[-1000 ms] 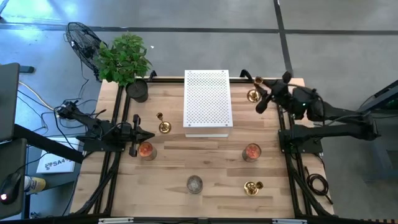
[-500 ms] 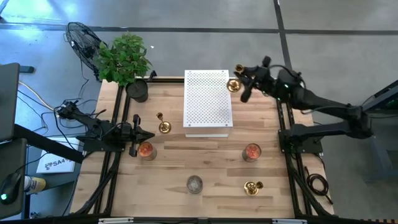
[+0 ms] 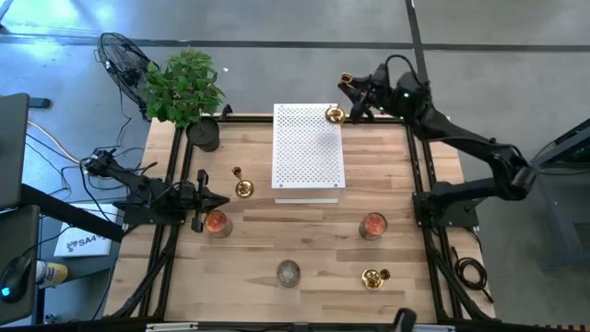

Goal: Pick & Place candle stick holders
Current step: Put the right golden candle holder on the shelf

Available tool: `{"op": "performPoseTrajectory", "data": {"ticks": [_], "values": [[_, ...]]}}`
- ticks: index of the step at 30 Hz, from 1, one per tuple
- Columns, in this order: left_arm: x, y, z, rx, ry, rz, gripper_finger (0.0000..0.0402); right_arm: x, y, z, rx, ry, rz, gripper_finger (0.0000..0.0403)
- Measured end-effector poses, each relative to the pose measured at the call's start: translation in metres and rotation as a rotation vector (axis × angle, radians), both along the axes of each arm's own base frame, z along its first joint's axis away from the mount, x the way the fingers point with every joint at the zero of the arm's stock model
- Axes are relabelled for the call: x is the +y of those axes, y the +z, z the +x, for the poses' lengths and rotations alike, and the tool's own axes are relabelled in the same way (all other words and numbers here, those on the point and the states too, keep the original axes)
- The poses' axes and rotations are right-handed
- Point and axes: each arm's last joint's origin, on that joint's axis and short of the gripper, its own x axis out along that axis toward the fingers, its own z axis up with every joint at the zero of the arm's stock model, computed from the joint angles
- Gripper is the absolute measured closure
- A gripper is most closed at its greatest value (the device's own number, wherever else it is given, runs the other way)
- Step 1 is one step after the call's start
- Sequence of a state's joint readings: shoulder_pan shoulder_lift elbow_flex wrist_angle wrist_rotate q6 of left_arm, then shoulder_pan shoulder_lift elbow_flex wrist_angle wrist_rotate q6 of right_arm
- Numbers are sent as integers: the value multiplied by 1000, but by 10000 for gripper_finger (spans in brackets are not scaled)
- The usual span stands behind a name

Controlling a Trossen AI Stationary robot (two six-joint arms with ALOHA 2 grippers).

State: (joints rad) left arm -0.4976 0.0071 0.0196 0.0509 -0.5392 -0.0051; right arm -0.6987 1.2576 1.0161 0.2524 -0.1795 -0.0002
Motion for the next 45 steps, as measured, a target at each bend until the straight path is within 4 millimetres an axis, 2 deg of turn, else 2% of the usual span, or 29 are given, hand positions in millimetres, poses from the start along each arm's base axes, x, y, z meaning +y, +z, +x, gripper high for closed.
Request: {"op": "performPoseTrajectory", "data": {"ticks": [6,11,25,33,43,45], "values": [[0,0,0,0,0,0,401,-13,-16,18,2,-4,-4,313],[0,0,0,0,0,0,401,-19,-20,16,14,-34,2,313],[0,0,0,0,0,0,401,-19,-23,17,33,-21,19,313],[0,0,0,0,0,0,401,-24,-33,24,53,-13,35,313],[0,0,0,0,0,0,401,-24,-33,25,44,3,36,313],[0,0,0,0,0,0,401,-24,-33,25,43,5,38,292]]}}
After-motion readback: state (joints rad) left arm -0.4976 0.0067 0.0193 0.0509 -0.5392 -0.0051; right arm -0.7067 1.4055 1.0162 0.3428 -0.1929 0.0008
